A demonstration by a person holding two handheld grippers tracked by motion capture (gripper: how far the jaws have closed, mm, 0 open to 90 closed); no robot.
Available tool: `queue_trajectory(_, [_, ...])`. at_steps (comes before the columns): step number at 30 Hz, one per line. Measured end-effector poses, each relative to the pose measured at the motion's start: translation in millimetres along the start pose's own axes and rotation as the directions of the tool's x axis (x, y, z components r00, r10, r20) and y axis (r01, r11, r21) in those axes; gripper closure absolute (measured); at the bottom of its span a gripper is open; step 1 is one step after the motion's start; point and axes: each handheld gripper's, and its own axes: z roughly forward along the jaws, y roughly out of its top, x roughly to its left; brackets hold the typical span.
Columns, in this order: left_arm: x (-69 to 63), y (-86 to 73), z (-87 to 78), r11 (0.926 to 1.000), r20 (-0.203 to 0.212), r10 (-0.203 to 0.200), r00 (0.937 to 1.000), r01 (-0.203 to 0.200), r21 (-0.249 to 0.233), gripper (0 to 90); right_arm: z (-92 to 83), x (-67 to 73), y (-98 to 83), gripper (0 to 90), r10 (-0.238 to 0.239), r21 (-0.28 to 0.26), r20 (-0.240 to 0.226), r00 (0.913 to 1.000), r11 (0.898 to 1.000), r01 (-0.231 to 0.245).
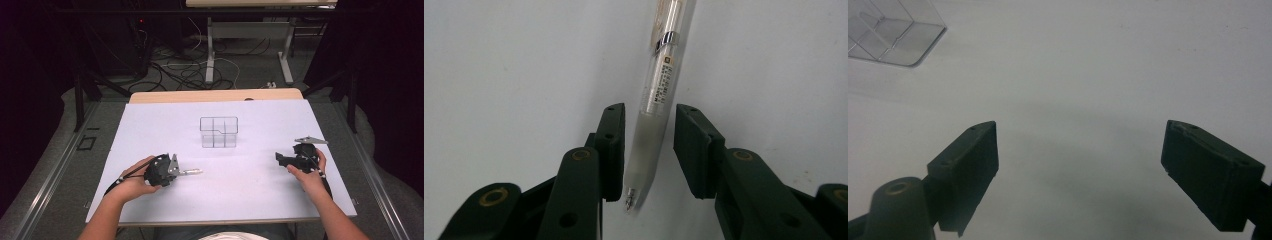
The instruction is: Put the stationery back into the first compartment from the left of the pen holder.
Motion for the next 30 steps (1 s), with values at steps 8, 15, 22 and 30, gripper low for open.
queue_trajectory(8, [-1.7,0.6,3.6,0.9989,0.001,0.046,0.999,-0.046,0.014,70.5,-0.3,0.0,0.3,14.9,-0.003,-0.001,0.0,1.0,1.0,0.003])
queue_trajectory(15, [-5.1,2.9,4.1,0.9946,-0.034,0.099,0.9945,-0.097,0.035,76.0,-0.6,-0.2,0.6,14.9,-0.004,0.0,0.001,1.0,1.0,0.004])
queue_trajectory(22, [-5.5,2.2,3.4,0.9922,-0.043,0.122,0.9916,-0.12,0.032,79.3,-0.8,-0.2,0.5,14.9,-0.003,-0.002,0.002,1.0,1.0,0.003])
queue_trajectory(30, [-4.0,1.3,3.2,0.9927,-0.034,0.119,0.9924,-0.118,0.026,80.0,-0.5,0.5,0.4,14.9,-0.005,-0.001,0.0,1.0,1.0,0.005])
